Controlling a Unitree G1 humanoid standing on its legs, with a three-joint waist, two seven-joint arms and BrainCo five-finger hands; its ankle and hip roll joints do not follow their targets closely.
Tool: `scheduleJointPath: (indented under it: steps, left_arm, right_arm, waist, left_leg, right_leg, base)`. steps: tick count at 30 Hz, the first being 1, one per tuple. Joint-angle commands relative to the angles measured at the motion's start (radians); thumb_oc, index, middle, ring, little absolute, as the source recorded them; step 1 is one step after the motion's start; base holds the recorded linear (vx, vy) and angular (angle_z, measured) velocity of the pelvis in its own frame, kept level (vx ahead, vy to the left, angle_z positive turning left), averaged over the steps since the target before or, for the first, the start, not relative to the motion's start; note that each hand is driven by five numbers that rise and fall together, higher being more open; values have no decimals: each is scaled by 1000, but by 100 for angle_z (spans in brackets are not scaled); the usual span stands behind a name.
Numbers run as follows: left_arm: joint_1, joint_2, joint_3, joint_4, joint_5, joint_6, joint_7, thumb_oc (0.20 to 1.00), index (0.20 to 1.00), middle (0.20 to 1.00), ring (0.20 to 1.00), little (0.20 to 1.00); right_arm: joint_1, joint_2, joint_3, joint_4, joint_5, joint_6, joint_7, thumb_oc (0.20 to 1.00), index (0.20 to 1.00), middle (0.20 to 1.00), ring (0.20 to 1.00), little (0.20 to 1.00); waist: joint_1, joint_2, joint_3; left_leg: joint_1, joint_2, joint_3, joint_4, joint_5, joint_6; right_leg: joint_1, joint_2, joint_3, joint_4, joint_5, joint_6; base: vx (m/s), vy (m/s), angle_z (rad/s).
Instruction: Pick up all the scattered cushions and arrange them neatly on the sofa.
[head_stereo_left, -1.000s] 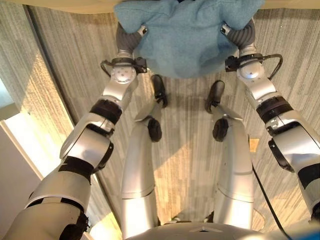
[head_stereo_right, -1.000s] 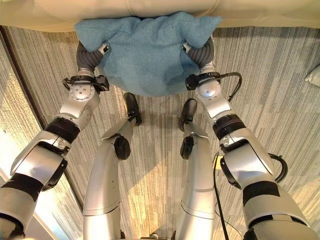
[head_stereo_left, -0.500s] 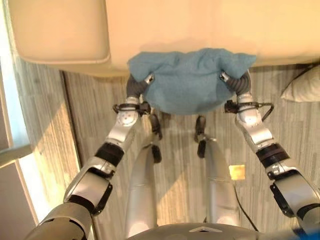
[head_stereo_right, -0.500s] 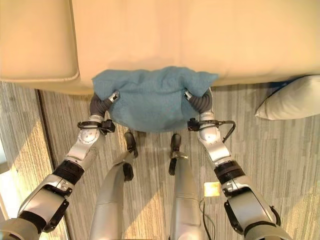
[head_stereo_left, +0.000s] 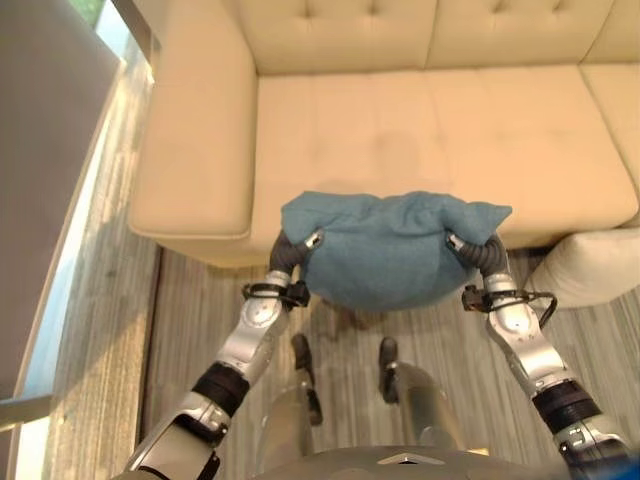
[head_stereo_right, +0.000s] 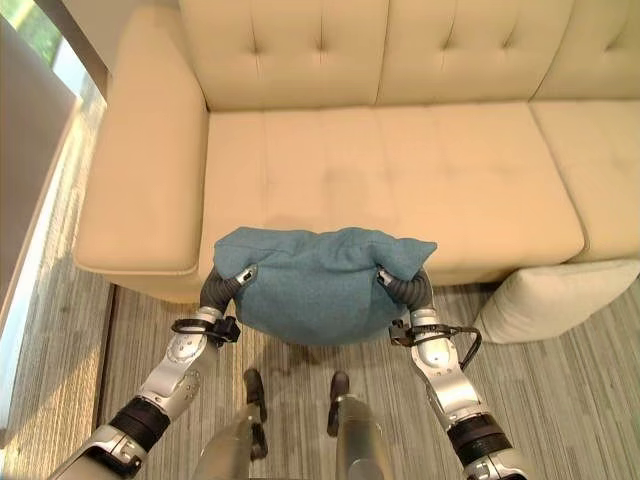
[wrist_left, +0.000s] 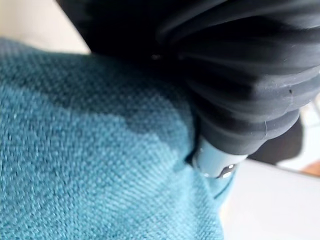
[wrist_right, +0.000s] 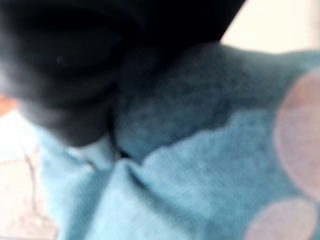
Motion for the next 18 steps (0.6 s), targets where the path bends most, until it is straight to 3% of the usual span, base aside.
scheduleJointPath:
  steps: [1,5,7,11,13,14,15,16,18]
  left_arm:
    - [2,-49,-22,-95,-8,-66,-60,200,200,200,200,200]
    - [31,-56,-18,-83,7,-47,-59,200,200,200,200,200]
    - [54,-52,-8,-86,9,-49,-55,200,200,200,200,200]
    - [76,-48,9,-86,1,-48,-59,200,200,200,200,200]
    - [91,-34,18,-99,8,-49,-62,200,200,200,200,200]
    - [103,-20,26,-105,15,-45,-65,200,200,200,200,200]
    - [113,-7,41,-116,21,-49,-67,200,200,200,200,200]
    - [113,-7,41,-116,21,-49,-67,200,200,200,200,200]
    - [124,-3,56,-125,30,-49,-75,200,200,200,200,200]
  right_arm:
    - [-15,25,18,-138,10,-94,36,200,200,200,200,200]
    - [5,27,18,-133,5,-81,37,200,200,200,200,200]
    - [13,34,22,-147,13,-77,41,200,200,200,200,200]
    - [8,43,25,-154,15,-68,51,200,200,200,200,200]
    - [-17,62,43,-156,14,-65,64,200,200,200,200,200]
    - [-40,74,56,-152,2,-61,70,200,200,200,200,200]
    - [-50,81,66,-150,5,-61,80,200,200,200,200,200]
    - [-50,81,66,-150,5,-61,80,200,200,200,200,200]
    - [-58,91,76,-152,-3,-58,89,200,200,200,200,200]
  waist:
    - [-11,-45,-45]
    - [5,-46,-83]
    - [7,-40,-89]
    - [9,-42,-102]
    - [23,-44,-93]
    - [36,-41,-89]
    - [43,-32,-79]
    - [44,-32,-80]
    - [49,-19,-87]
  left_leg:
    - [12,36,-10,160,-81,-51]
    - [24,25,2,7,-26,-40]
    - [78,17,-13,-52,-33,-31]
    - [126,-12,8,-43,-62,-16]
    - [184,-36,41,-38,-107,20]
    - [218,-46,67,-34,-126,46]
    - [253,-57,79,-36,-141,66]
    - [253,-57,79,-36,-141,66]
    - [317,-78,106,-54,-170,76]
  right_leg:
    - [209,35,60,-298,109,28]
    - [259,37,67,-328,114,44]
    - [284,39,85,-323,112,55]
    - [316,10,109,-305,110,79]
    - [288,-23,130,-191,132,113]
    - [248,-39,143,-90,185,140]
    - [213,-42,149,-8,208,148]
    - [212,-42,149,-8,209,148]
    - [192,-83,59,-4,206,136]
  base:
    - [79,10,17]
    - [188,121,0]
    - [203,195,-9]
    - [179,226,-33]
    - [161,364,-58]
    - [176,414,-115]
    - [155,336,-115]
    - [128,230,-104]
    - [189,197,-87]
